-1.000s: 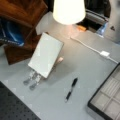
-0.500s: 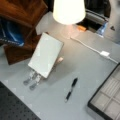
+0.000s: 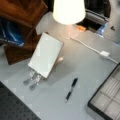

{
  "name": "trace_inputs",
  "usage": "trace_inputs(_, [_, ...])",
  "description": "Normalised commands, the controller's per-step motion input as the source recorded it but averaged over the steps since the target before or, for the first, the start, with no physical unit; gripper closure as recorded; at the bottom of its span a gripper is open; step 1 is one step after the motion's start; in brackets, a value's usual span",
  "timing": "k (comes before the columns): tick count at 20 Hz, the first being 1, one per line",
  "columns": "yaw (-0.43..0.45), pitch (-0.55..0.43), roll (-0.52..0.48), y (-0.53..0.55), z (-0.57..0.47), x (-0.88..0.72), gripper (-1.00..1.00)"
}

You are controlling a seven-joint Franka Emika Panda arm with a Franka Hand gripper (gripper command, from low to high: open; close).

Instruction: Open the box. Pick up the pen. Place the pen in the box. Pick up the book. Place the book on the shelf.

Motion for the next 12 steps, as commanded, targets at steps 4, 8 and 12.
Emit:
trace_inputs(4, [0.135,0.253,-0.218,-0.65,0.15,0.26,-1.00])
trace_inputs(8, [0.187,0.245,-0.306,-0.50,0.21,0.26,-1.00])
trace_inputs(12, [0.170,0.235,-0.394,-0.27,0.24,0.25,-1.00])
